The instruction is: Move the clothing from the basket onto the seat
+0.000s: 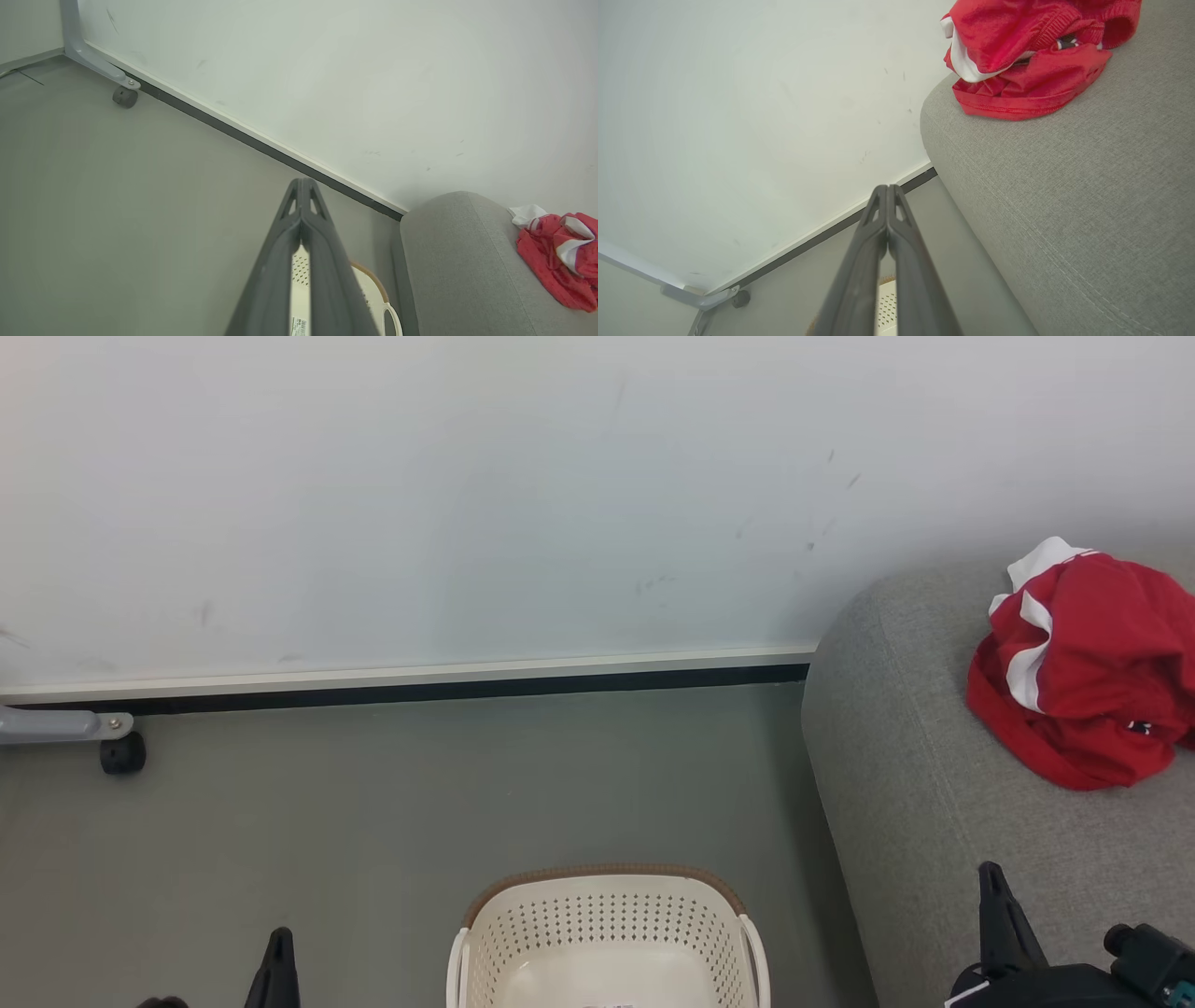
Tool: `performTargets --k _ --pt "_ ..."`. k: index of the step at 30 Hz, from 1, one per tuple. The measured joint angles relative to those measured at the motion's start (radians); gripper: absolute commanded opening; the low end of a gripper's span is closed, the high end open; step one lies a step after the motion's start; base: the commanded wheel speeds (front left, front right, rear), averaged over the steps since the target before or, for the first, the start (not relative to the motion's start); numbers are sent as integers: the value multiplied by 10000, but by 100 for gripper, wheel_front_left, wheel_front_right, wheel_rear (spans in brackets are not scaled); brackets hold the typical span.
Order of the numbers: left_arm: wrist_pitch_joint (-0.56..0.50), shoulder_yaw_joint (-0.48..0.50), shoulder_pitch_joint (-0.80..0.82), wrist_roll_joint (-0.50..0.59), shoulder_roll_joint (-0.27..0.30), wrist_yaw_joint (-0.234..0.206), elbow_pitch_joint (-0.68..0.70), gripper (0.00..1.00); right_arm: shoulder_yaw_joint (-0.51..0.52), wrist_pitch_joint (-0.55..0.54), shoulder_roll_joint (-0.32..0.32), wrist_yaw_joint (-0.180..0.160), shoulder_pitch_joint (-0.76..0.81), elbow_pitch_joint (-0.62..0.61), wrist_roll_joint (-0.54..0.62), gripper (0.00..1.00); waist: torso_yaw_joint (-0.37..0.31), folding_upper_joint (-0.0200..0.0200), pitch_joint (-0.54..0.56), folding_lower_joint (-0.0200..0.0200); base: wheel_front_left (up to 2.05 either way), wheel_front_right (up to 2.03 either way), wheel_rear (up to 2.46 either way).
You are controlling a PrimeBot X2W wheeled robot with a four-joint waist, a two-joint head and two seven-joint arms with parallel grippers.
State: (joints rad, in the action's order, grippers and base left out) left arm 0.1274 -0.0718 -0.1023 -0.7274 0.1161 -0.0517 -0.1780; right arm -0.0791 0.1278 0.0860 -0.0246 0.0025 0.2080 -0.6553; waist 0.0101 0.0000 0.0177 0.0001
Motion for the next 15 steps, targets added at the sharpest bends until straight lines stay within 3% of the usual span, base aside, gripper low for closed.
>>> performTargets --k 15 --pt "-568 372 415 -1979 -153 428 -255 0 479 -568 -82 313 -187 221 -2111 0 -23 0 -44 0 0 0 0"
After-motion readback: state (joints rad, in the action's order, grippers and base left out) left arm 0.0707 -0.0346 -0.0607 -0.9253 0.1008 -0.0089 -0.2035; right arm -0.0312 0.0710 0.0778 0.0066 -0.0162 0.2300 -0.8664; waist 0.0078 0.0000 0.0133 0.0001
